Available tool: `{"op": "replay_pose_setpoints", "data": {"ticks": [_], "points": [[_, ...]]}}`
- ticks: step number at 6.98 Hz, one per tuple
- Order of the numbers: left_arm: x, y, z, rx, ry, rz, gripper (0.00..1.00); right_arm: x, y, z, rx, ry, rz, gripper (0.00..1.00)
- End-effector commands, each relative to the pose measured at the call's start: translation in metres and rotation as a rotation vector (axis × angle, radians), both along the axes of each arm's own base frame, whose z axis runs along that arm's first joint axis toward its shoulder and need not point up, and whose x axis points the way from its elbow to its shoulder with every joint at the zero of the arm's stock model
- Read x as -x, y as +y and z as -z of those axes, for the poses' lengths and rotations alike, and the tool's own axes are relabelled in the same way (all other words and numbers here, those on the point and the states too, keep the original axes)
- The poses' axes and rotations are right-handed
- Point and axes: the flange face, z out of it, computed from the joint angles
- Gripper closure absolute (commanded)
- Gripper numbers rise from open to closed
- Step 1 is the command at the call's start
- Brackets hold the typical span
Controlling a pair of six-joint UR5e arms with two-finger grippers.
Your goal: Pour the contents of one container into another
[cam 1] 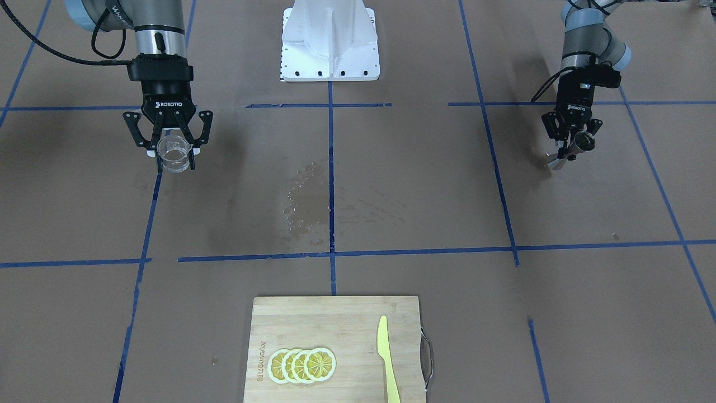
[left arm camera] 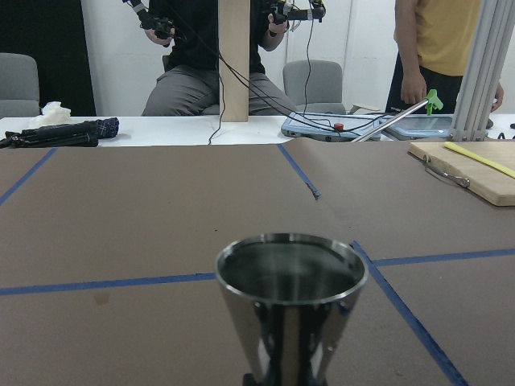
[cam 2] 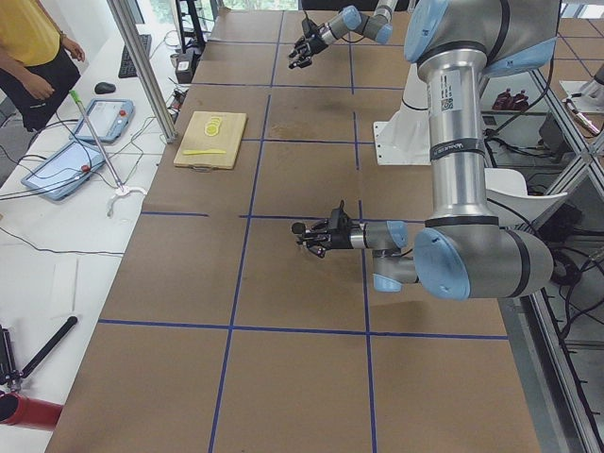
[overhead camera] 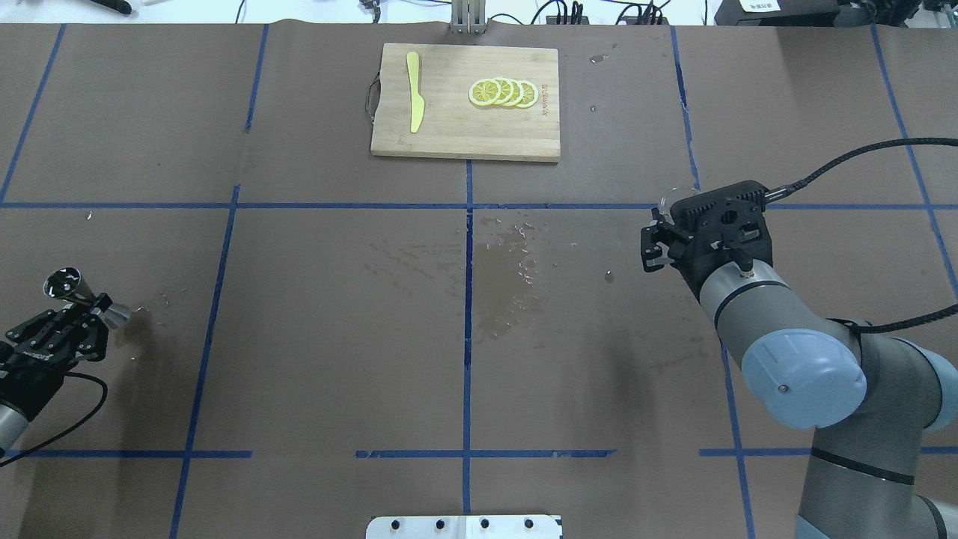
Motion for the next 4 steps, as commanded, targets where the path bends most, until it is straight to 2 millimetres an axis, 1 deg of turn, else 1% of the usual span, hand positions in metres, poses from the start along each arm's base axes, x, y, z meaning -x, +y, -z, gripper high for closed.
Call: {"op": "replay_pose_setpoints", "data": {"ticks": [1,2,4], "points": [[-0.0035,0.0033,-0.0048,0.004,-0.015,-0.009,1.0,0.0003,-0.0001,-0.0008,0.001,0.0,-0.001,1.0],[-0.0053,0.0051,-0.0084,0.005,-0.022,-0.015,1.0,0.0003,-0.0001,-0.0008,0.001,0.0,-0.001,1.0],[-0.0083,0.0068,-0.0075,0.004,-0.021,-0.02,1.0,0.0,0.0,-0.0001,0.0,0.0,0.0,1.0]]}}
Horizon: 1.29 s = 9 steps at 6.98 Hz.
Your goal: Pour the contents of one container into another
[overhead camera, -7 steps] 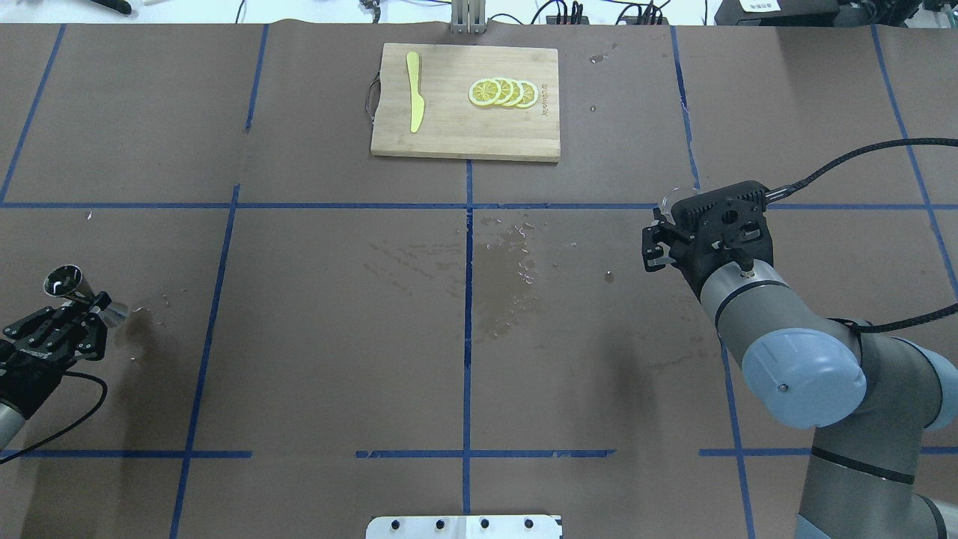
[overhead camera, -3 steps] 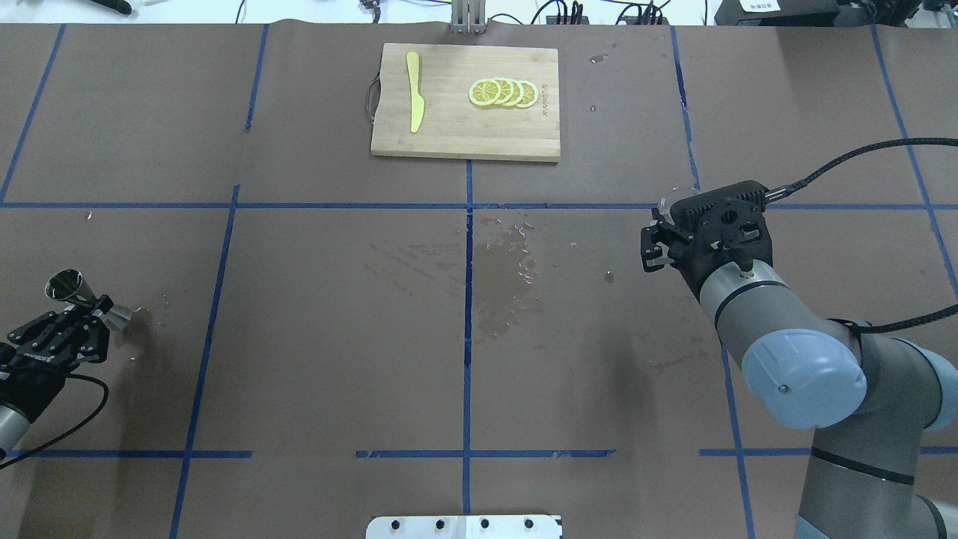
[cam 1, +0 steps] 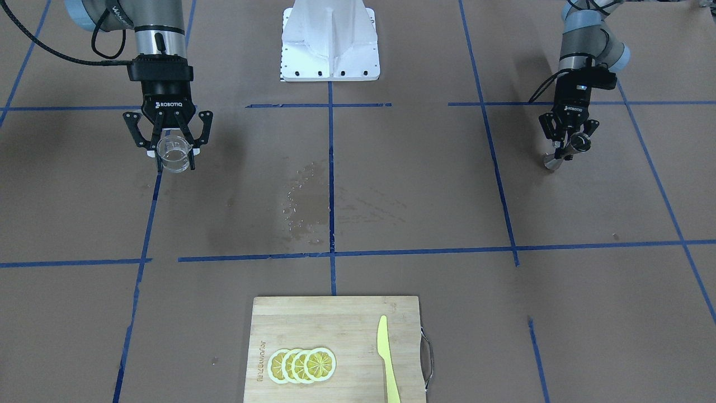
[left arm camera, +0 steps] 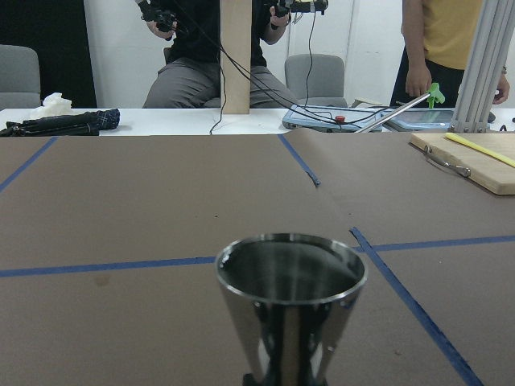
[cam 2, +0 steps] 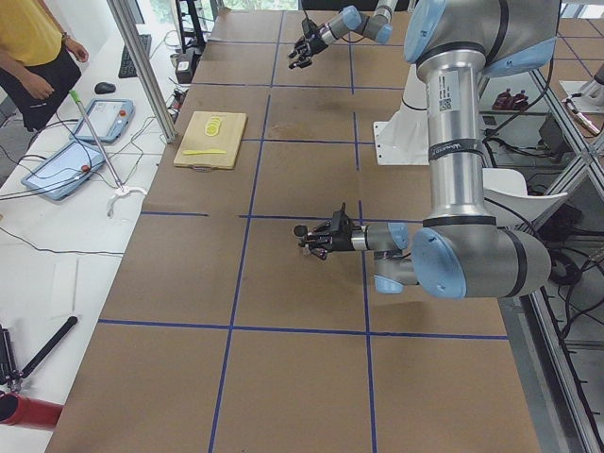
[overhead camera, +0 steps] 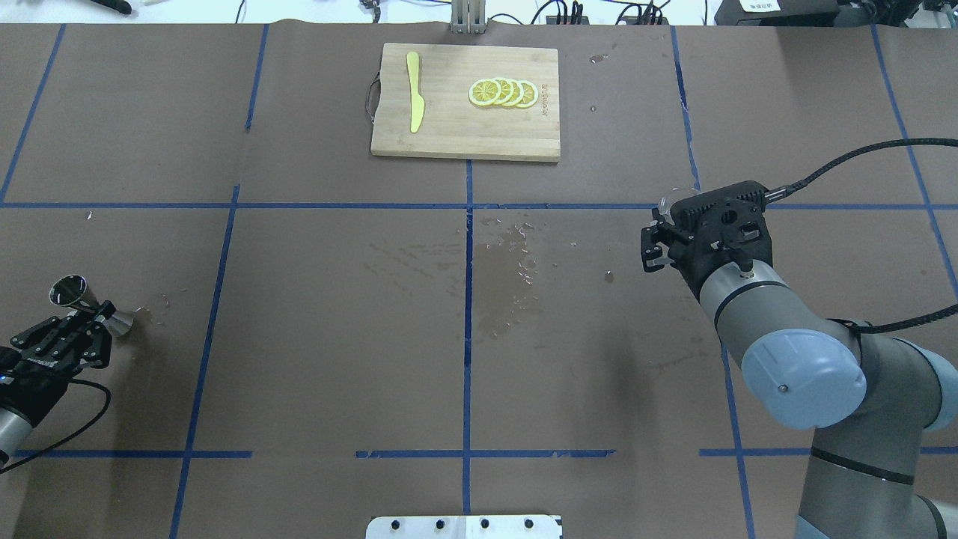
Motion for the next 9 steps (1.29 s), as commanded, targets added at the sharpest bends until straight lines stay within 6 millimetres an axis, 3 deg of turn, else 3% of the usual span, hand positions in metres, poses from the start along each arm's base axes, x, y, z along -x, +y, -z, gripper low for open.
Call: {"op": "replay_pose_setpoints", "data": {"ticks": [1,9], "points": [[-0.0021,0.0015,0.0,0.0,0.001,-0.006,1.0,-0.0009,0.0004,0.0016,-0.002,-0.003,0.0,1.0],[-0.0062,0.0064,-0.0016,0.002,-0.002,-0.024,1.0,-0.0018,0.0017,0.0106,-0.008,-0.023,0.002,1.0]]}}
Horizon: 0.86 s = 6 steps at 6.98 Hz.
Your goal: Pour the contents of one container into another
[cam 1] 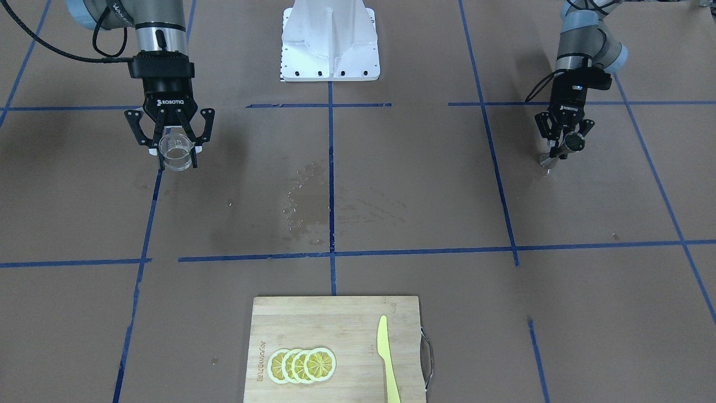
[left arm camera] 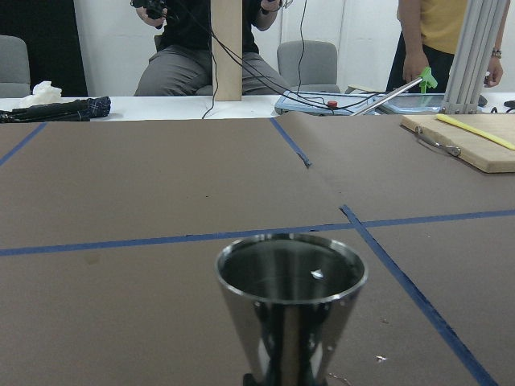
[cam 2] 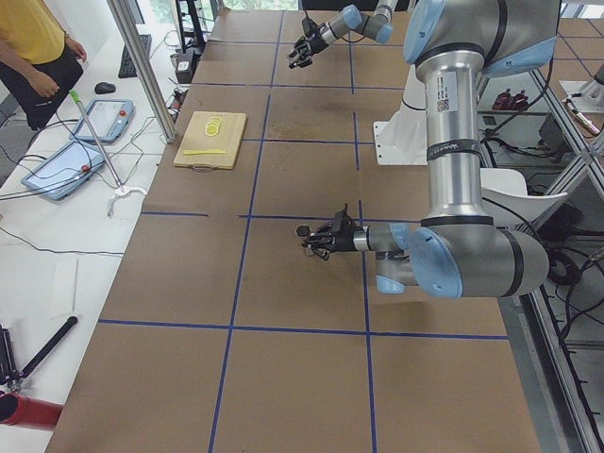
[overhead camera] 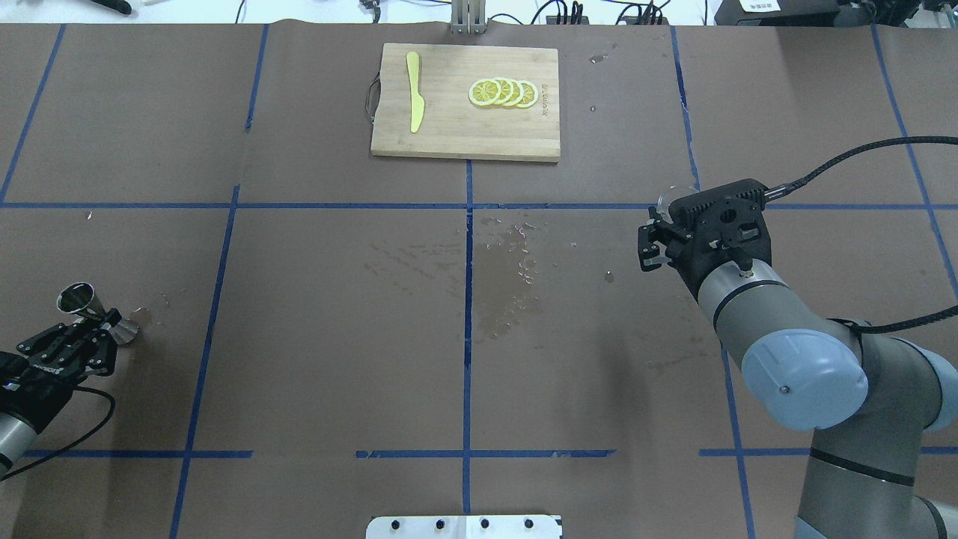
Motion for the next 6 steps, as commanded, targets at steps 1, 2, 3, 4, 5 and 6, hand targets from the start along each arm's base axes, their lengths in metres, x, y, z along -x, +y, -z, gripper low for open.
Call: {"op": "replay_pose_setpoints", "data": {"ticks": [1,2,3,4,5,6], "points": [[-0.0003,0.0002,0.0006,0.001,0.002,-0.001,1.0,-0.0007,0.0009,0.0044,0.0,-0.011,0.006,1.0],[-0.0006,0.0007,0.0014,0.0,0.005,-0.003,0.99,-0.001,0.002,0.0071,-0.002,-0.017,0.009,1.0],[-0.0006,0.0007,0.0014,0.001,0.007,-0.003,0.94,-0.0011,0.0028,0.0092,-0.003,-0.022,0.011,1.0],[-0.0007,0.0007,0.0014,0.001,0.006,-0.004,0.91,-0.0007,0.0027,0.0106,-0.005,-0.024,0.011,1.0],[-0.0009,0.0007,0.0012,0.001,0.004,-0.004,0.89,-0.0005,0.0026,0.0114,-0.005,-0.026,0.011,1.0],[-0.0013,0.0012,0.0012,0.001,0.004,-0.006,0.87,-0.0005,0.0026,0.0114,-0.005,-0.026,0.011,1.0]]}}
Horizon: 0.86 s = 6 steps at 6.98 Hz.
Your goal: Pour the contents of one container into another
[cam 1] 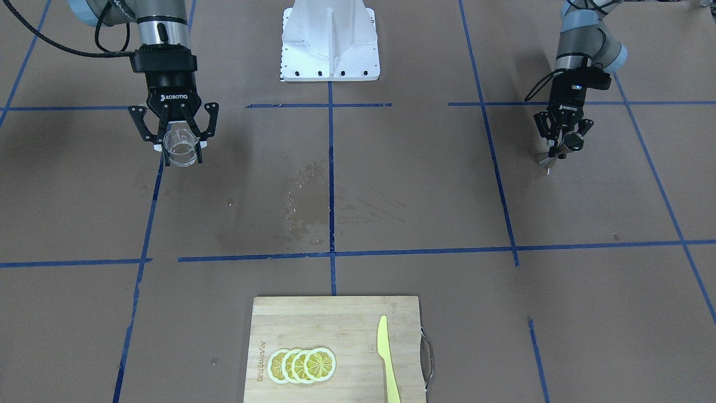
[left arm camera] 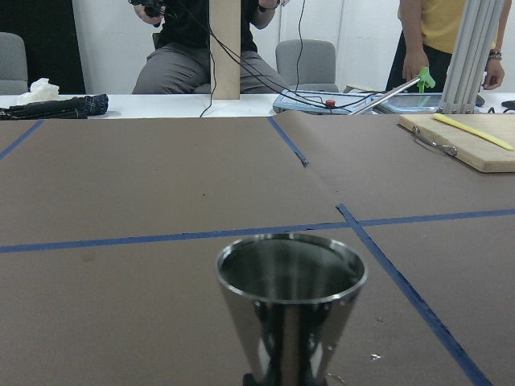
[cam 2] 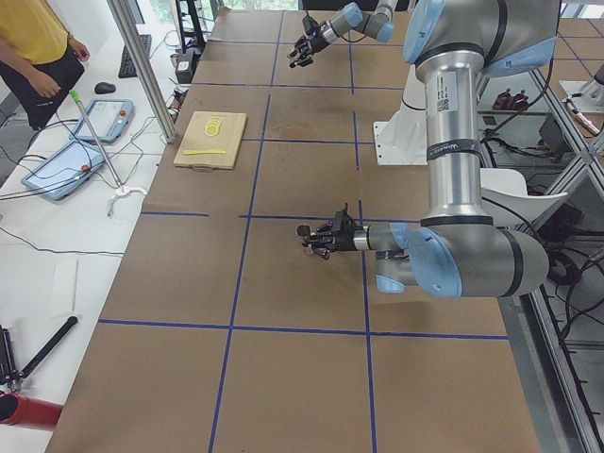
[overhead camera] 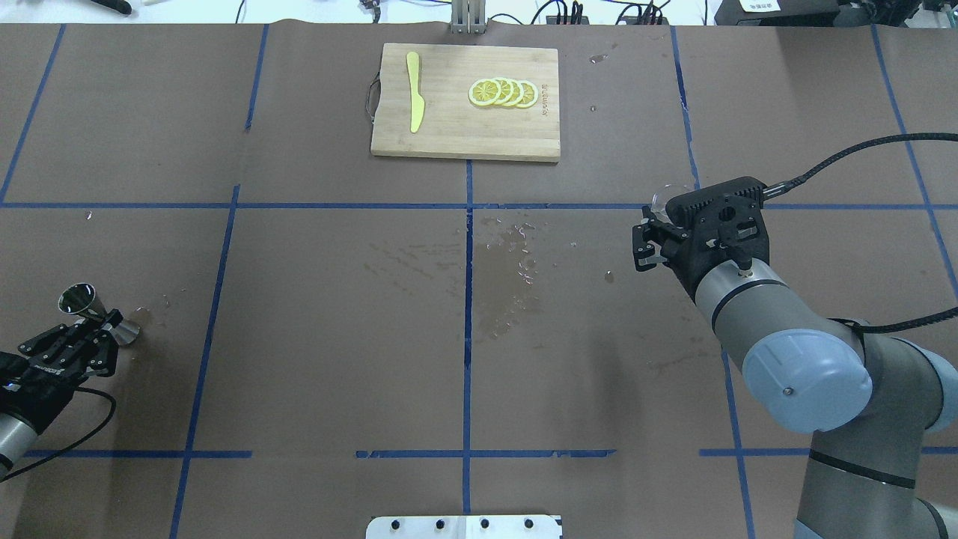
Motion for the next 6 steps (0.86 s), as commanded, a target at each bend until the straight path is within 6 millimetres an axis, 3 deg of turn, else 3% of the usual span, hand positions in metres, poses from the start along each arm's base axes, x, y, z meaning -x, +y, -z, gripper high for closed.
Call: {"op": "replay_pose_setpoints", "data": {"ticks": [1,6], "points": [[-0.0006,0.0007,0.0,0.0,-0.001,-0.001,0.86,0.0001,0.0,0.0006,0.0,-0.001,0.0,1.0],[-0.0011,0.0013,-0.0008,0.0,-0.004,-0.004,0.77,0.0004,0.0,0.0013,-0.001,-0.002,0.002,1.0]]}}
